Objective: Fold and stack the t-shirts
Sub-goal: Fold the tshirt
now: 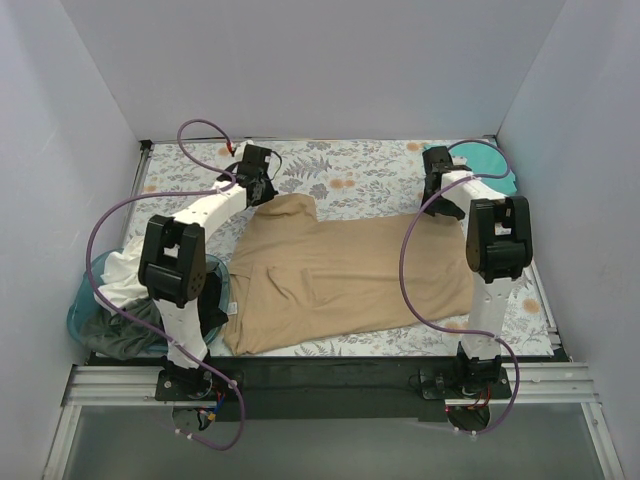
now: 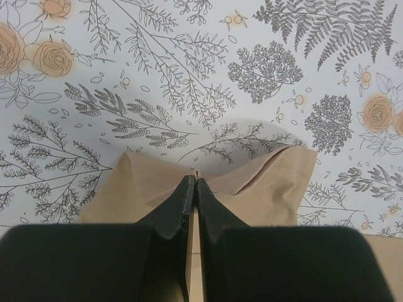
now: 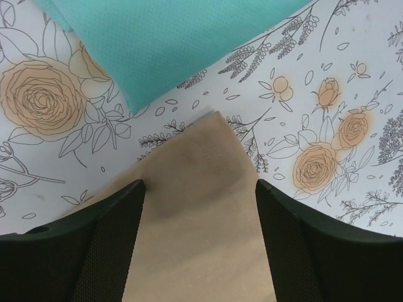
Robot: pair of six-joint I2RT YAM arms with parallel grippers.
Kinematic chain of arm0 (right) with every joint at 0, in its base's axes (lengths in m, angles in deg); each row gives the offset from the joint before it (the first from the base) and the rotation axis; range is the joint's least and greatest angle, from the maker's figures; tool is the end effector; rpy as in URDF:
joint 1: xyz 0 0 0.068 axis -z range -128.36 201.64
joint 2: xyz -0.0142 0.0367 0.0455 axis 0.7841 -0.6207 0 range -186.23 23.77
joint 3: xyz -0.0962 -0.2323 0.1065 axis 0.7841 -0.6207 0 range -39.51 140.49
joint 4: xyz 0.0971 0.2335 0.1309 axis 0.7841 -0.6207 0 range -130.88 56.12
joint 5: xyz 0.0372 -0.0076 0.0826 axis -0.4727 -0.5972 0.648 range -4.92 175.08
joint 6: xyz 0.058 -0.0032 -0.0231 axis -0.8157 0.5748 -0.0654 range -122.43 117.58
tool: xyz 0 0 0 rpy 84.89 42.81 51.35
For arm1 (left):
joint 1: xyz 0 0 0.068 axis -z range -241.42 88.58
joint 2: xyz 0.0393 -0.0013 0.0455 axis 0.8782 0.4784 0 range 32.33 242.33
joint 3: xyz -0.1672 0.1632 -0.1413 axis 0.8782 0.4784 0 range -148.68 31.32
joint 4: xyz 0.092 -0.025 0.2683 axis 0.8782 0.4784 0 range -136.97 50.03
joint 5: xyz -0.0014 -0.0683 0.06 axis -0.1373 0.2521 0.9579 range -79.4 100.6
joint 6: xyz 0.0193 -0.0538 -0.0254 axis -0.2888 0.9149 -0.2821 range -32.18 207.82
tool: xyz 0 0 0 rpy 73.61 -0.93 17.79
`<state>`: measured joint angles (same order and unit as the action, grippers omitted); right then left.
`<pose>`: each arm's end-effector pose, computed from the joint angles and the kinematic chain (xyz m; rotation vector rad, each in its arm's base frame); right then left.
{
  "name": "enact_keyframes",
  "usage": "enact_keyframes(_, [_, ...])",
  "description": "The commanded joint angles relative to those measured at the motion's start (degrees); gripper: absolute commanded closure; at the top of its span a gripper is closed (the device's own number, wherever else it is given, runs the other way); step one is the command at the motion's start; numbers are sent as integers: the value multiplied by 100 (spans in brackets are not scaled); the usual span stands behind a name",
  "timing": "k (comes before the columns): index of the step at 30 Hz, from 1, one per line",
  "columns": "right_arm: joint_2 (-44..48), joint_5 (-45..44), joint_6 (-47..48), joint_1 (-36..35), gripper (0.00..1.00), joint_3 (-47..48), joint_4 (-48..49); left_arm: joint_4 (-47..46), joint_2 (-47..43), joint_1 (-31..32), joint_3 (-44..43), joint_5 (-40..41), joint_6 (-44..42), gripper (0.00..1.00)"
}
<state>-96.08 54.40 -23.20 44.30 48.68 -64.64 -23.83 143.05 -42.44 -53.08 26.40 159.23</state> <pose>0.4651 0.0354 0.1502 0.4604 2.4676 -0.5172 0.4389 -0.1372 0.2037 -1.1836 2.1219 -0.3986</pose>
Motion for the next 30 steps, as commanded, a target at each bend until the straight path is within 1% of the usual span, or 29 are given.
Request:
enact_keyframes(1, [-135, -509, -49, -23, 24, 147, -228, -134, -542, 27, 187, 21, 56, 100])
enact_keyframes(6, [-223, -667, -41, -22, 27, 261, -255, -160, -700, 27, 292, 55, 39, 100])
enact_keyframes(10, [-345, -457, -120, 13, 37, 357, -237, -178, -762, 27, 372, 91, 39, 100])
enact_keyframes(11, [-381, -222, -120, 39, 39, 401, -237, -178, -771, 27, 363, 91, 48, 100])
enact_keyframes(12, [-424, -98, -120, 48, 46, 506, -228, -178, -771, 27, 380, 91, 39, 100])
enact_keyframes(15, [-513, 114, -190, 65, 57, 533, -220, -178, -806, 27, 389, 126, 48, 100])
enact_keyframes(16, [-495, 149, -207, 65, 63, 481, -228, -178, -823, 27, 407, 135, 48, 100])
enact_keyframes(18, [-443, 141, -278, 65, 67, 402, -220, -169, -850, 27, 407, 187, 48, 100])
enact_keyframes(19, [-373, 150, -287, 74, 72, 306, -228, -169, -850, 27, 424, 187, 65, 100])
enact_keyframes(21, [-302, 132, -348, 74, 77, 191, -228, -178, -885, 27, 433, 144, 100, 100])
enact_keyframes(22, [-232, 115, -366, 74, 81, 147, -228, -178, -894, 27, 433, 143, 127, 100])
enact_keyframes(23, [-197, 88, -392, 74, 83, 60, -220, -178, -920, 27, 468, 143, 162, 100])
enact_keyframes(24, [-170, 106, -401, 74, 89, 15, -211, -169, -929, 27, 494, 135, 171, 100])
enact_keyframes(25, [-109, 114, -427, 65, 98, -11, -219, -186, -955, 27, 521, 126, 188, 100])
enact_keyframes(30, [120, 158, -349, 74, 99, -117, -62, -178, -1183, 35, 688, 38, 267, 100])
